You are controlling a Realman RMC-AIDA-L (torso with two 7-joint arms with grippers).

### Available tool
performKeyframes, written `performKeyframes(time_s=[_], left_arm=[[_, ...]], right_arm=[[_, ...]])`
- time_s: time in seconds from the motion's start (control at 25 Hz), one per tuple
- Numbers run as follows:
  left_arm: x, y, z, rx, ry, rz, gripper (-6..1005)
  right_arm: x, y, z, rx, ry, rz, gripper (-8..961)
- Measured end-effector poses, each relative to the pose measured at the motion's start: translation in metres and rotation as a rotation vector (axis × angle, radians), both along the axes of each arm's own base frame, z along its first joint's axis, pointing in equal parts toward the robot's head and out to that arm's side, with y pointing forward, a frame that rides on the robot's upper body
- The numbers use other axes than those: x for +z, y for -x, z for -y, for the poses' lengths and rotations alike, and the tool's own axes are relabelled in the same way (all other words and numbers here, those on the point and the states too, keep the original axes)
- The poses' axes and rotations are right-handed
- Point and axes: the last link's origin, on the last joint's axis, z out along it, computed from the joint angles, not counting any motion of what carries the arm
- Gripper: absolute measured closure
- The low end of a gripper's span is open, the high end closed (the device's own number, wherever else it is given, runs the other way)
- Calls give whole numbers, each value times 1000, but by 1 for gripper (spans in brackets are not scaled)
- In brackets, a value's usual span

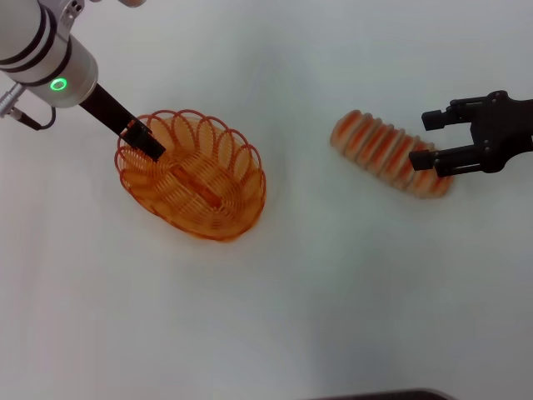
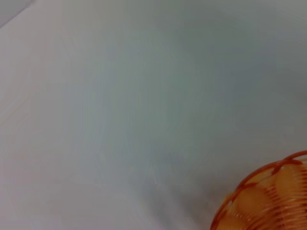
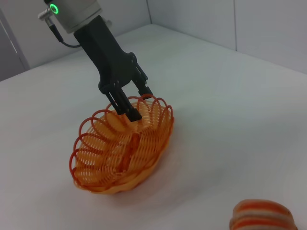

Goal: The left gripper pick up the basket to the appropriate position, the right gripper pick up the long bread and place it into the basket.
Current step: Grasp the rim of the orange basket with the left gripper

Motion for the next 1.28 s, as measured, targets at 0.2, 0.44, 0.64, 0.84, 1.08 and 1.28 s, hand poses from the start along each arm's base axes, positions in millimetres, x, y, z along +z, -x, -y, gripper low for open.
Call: performKeyframes(time_s=[0.2, 0.44, 0.64, 0.84, 1.08, 1.28], left_arm=[[1, 0, -1, 0, -11, 5, 283], [1, 1, -2, 20, -18, 6, 390], [0, 3, -1, 28, -12, -2, 593], [-1, 3, -1, 28, -8, -3, 650], [-4, 2, 1, 4, 15, -27, 744], [-12, -1, 5, -29, 47, -61, 786]], right_arm=[[0, 0, -1, 1, -1, 0, 176], [0, 1, -1, 2, -2, -2, 176], [0, 1, -1, 2, 0, -3, 177], [0, 1, 0, 1, 2, -4, 177], [0, 1, -1, 2, 3, -4, 177], [1, 2, -1, 3, 4, -4, 177]])
